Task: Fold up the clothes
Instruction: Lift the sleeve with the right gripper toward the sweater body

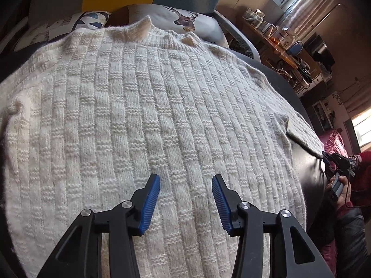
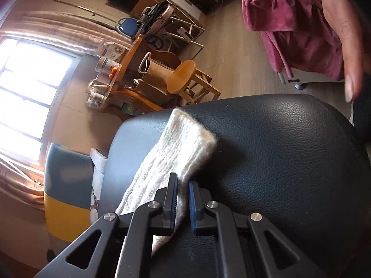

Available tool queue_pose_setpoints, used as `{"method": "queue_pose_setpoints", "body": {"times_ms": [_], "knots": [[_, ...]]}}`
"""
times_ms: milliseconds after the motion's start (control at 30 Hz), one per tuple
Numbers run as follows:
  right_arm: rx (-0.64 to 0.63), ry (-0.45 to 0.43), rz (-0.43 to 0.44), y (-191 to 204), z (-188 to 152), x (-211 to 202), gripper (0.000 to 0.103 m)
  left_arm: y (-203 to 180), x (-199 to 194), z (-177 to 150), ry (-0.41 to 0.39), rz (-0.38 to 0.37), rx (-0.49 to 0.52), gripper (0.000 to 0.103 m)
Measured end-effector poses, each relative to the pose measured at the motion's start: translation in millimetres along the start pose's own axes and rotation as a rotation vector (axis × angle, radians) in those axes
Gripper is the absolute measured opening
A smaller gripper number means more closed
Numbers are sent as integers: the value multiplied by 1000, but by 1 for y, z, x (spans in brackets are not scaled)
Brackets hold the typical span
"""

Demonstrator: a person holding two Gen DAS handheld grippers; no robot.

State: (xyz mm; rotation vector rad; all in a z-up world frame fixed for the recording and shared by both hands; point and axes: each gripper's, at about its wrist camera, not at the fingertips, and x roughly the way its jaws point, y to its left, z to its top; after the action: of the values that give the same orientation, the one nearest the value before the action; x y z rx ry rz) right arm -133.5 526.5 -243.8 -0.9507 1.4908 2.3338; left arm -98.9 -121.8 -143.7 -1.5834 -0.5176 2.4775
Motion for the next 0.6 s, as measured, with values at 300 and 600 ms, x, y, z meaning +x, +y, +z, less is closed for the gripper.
{"method": "queue_pose_setpoints", "body": {"times_ms": [300, 600], "knots": [[92, 90, 146, -14, 2, 19, 14, -19, 3, 10, 12, -55, -8, 48], [-128, 48, -42, 28, -12, 19, 22, -25, -10, 1, 4, -75, 20, 50]]}}
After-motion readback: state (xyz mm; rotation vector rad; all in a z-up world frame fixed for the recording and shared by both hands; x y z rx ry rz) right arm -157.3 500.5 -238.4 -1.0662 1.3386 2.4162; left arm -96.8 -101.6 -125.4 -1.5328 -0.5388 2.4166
